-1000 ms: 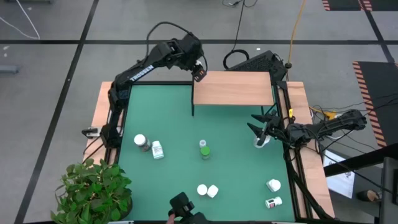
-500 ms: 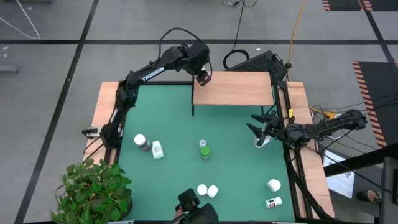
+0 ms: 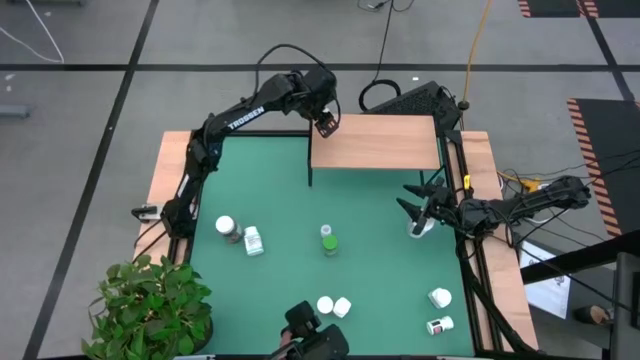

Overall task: Pick and place medicine bottles onto shelf by color
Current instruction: Put the top orange pill bottle on the shelf, then put the white and green pill bottle on the shelf

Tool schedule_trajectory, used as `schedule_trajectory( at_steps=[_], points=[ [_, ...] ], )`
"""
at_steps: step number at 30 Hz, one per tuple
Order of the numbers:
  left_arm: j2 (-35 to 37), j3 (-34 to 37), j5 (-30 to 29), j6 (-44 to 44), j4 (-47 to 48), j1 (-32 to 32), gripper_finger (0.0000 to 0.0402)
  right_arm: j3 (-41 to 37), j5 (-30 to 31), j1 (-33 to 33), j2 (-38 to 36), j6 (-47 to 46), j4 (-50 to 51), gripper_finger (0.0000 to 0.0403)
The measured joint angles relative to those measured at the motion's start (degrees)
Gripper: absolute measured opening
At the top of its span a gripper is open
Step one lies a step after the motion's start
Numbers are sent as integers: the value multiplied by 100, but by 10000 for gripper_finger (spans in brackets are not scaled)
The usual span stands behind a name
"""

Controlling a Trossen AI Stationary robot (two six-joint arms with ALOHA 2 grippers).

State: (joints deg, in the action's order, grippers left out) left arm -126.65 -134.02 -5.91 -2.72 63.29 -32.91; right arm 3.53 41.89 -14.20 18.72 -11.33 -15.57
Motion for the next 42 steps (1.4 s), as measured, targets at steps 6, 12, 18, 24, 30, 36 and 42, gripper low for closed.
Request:
schedule_trajectory(
  at_steps=[6, 12, 18, 24, 30, 36, 42],
  points=[
    [0, 0, 0, -2, -2, -2, 247, 0, 2, 0, 0, 0, 0, 235],
    [0, 0, 2, -7, -9, -33, 298, 0, 4, 0, 0, 0, 0, 235],
    [58, 9, 2, -68, 49, -50, 333, 0, 4, 0, 0, 0, 0, 235],
    [584, 9, 7, -179, 174, 86, 334, 0, 4, 0, 0, 3, 0, 236],
    [1223, 3, -58, -204, 542, 316, 335, 0, 4, 0, -1, 52, -7, 236],
    [1843, 296, -568, -5, 986, 726, 335, 0, -4, 0, 7, 59, -16, 236],
    [2847, 2122, -1226, 431, 671, 1265, 335, 0, -30, 0, 37, 37, -33, 236]
  ],
)
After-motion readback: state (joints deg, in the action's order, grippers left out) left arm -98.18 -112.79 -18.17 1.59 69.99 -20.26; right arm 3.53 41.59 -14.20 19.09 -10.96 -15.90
